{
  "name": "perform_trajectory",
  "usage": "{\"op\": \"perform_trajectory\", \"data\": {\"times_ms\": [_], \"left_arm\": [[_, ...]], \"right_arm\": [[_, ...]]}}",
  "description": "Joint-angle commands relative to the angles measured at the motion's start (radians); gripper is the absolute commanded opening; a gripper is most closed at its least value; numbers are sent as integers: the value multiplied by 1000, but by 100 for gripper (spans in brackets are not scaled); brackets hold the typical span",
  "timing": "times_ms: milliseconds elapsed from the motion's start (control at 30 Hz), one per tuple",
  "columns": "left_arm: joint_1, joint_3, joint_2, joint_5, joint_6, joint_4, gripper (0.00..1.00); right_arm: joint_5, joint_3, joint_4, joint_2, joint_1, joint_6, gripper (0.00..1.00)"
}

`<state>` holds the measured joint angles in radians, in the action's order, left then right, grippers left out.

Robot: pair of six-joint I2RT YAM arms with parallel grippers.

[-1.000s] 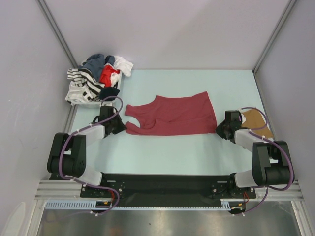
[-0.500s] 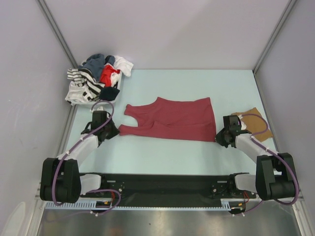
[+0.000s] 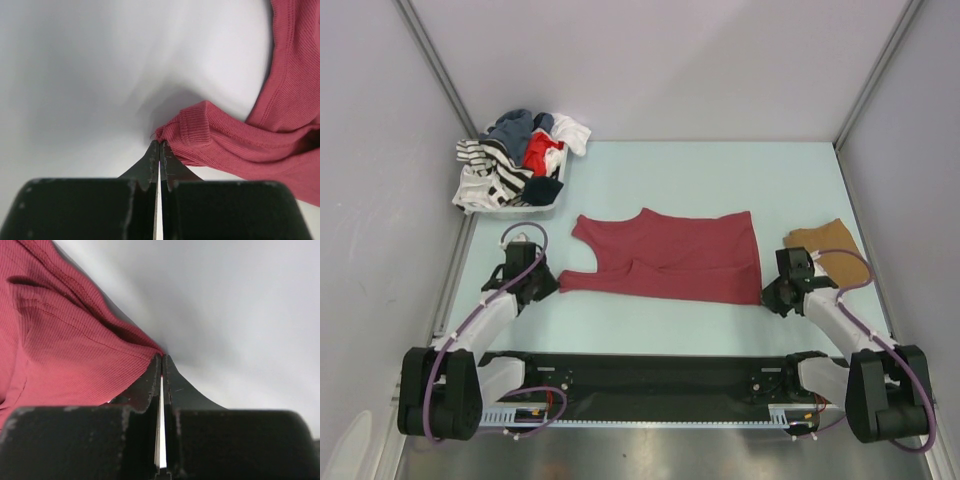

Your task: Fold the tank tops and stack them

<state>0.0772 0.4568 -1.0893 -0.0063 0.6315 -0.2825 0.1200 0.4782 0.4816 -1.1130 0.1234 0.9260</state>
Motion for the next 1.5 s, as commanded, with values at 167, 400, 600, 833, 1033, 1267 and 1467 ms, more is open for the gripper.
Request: {"op": "perform_trajectory", "data": {"times_ms": [167,400,600,833,1033,1267,1467], "left_arm": [[-11,-24,52,-44,7,-3,10],[-10,11,25,-76,-9,-18,67],[-10,57,63,-119,-9,-38,72],[-11,108,81,-39,-13,101,81],[67,337,-122,115,-75,148,89],[191,601,-407,144,-88,140,85],[251,844,-673,195,-118,97,80]], "right_arm": [[64,-23,189,130,4,39,3],[92,-7,192,114,2,39,25],[128,33,206,180,5,25,50],[118,157,78,176,5,-194,40],[-31,261,-154,78,-11,-390,39],[-63,482,-216,-212,-36,-479,38],[-66,681,-201,-492,-56,-513,36]]}}
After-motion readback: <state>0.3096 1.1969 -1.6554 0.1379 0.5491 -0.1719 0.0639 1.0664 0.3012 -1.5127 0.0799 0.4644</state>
